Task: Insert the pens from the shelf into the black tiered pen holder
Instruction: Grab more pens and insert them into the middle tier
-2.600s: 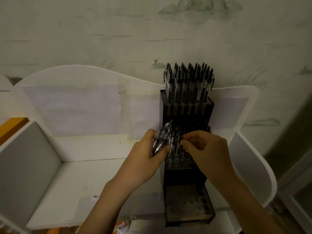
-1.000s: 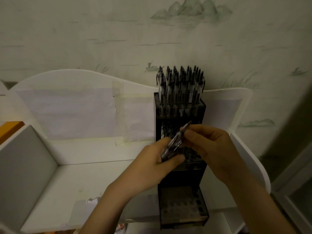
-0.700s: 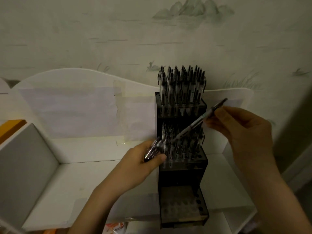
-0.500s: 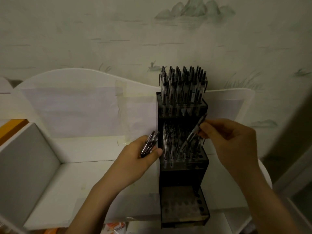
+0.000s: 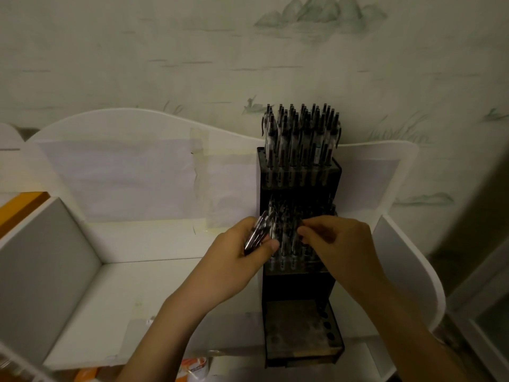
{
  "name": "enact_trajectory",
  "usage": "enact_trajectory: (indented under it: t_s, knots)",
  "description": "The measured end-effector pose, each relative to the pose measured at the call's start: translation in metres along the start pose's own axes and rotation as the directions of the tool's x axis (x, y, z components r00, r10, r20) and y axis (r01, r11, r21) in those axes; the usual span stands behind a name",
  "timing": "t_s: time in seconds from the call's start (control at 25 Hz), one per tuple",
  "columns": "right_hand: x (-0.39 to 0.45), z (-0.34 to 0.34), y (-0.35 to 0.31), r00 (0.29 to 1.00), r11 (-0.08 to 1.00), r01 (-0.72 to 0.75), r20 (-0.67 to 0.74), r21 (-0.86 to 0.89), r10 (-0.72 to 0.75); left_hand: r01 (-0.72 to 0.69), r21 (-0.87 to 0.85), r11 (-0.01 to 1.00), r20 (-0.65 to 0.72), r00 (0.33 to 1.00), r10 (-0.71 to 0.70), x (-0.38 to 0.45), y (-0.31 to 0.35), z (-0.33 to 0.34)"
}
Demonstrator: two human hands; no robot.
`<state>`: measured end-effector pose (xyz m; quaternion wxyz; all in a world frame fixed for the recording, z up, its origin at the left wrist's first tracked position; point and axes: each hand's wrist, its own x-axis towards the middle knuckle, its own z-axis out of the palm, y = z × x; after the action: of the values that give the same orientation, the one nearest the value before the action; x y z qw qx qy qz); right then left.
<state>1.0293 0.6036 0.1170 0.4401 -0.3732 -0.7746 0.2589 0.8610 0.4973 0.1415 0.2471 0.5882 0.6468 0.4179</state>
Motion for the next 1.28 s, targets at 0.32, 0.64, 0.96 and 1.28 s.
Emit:
enact_trajectory:
  t_s: [0.32, 0.64, 0.96, 1.28]
  knots:
    - [-0.013, -0.012, -0.024, 0.996, 0.981, 0.074, -0.067, 0.180, -0.063, -0.004, -0.081, 0.997, 0.086, 0.996, 0.011, 0.003, 0.002, 0.014]
    - [-0.006, -0.023, -0.027, 0.928, 0.725, -0.369, 0.267, 0.582, 0.259, -0.086, -0.083, 0.993, 0.080, 0.993, 0.092, 0.012, 0.014, 0.031]
    - [0.009, -0.063, -0.034, 0.944, 0.811, -0.153, -0.158, 0.565, 0.289, -0.061, 0.001, 0.998, -0.034, 0.998, 0.061, 0.016, 0.009, 0.022]
    - [-0.001, -0.047, -0.016, 0.985, 0.998, 0.046, -0.170, 0.044, -0.038, 0.060, -0.140, 0.988, -0.059, 0.996, -0.068, 0.016, 0.013, 0.015]
